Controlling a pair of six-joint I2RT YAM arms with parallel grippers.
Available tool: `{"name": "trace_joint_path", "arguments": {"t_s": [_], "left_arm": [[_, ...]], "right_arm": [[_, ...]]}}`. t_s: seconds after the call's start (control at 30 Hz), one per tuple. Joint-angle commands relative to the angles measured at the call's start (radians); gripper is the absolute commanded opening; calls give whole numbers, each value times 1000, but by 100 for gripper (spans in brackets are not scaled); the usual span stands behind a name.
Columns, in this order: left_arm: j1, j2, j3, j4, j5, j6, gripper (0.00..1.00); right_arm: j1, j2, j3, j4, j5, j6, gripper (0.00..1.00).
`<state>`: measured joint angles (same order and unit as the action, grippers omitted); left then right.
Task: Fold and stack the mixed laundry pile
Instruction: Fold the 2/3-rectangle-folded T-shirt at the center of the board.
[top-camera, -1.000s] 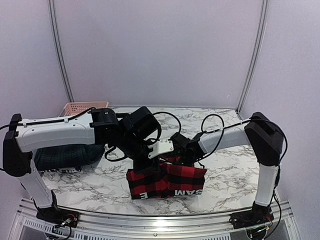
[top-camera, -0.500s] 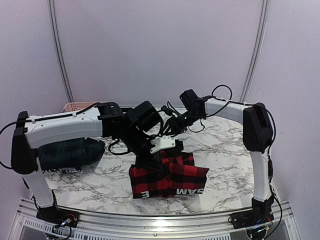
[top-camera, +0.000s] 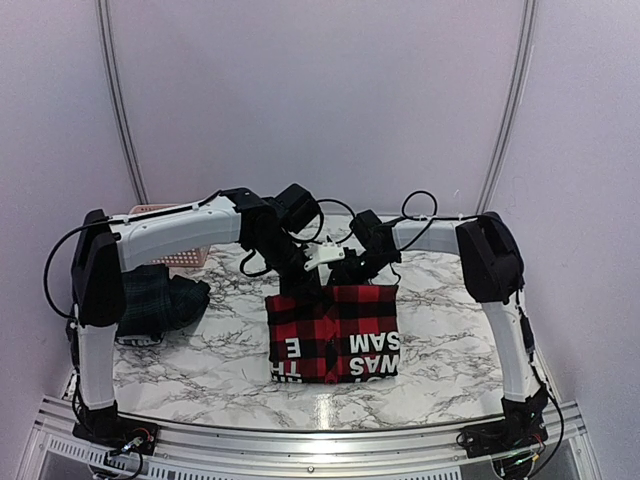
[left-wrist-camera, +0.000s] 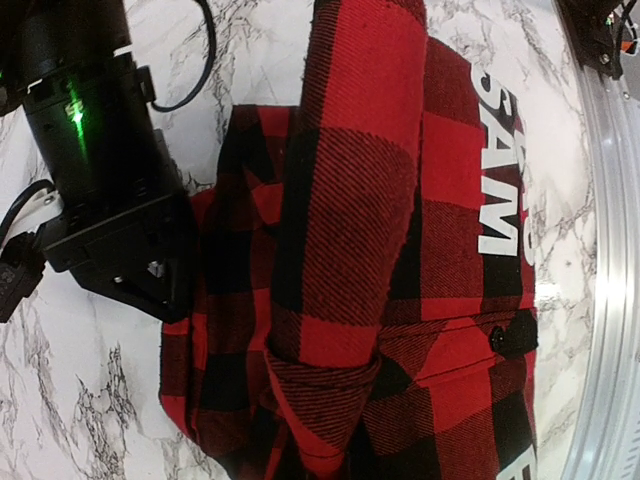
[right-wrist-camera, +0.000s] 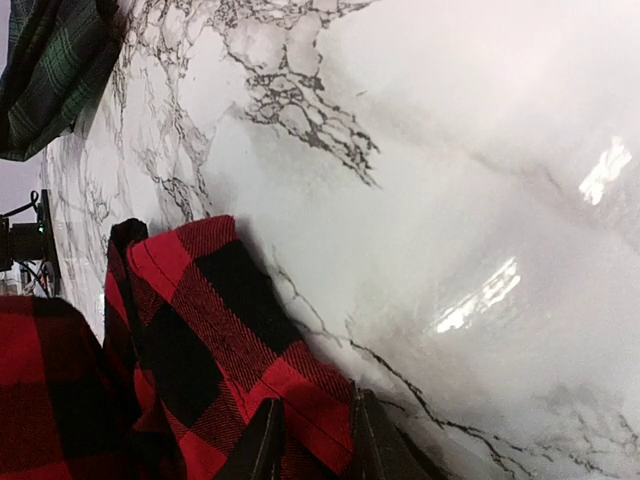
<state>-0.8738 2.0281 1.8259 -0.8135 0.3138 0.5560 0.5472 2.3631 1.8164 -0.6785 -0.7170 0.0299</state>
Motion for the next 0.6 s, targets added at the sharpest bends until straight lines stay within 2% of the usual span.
{"name": "trace_joint_path", "arguments": {"t_s": [0.0, 0.27, 0.4, 0.5, 0.57], "left_arm": [[48, 68, 68, -12, -12, 74, 0], [91, 177, 147, 0, -22, 129, 2], [101, 204, 150, 40, -51, 117, 10], [121, 200, 146, 69, -74, 75, 24], [144, 166, 136, 99, -85, 30, 39]], "right_arm": [[19, -23, -64, -32, 9, -22, 24], [15, -13, -16, -59, -12, -25, 26], [-45, -36, 46, -94, 78, 19, 38], [-129, -92, 73, -98, 130, 79, 45], [-187, -137, 79, -95, 135, 100, 49]]}}
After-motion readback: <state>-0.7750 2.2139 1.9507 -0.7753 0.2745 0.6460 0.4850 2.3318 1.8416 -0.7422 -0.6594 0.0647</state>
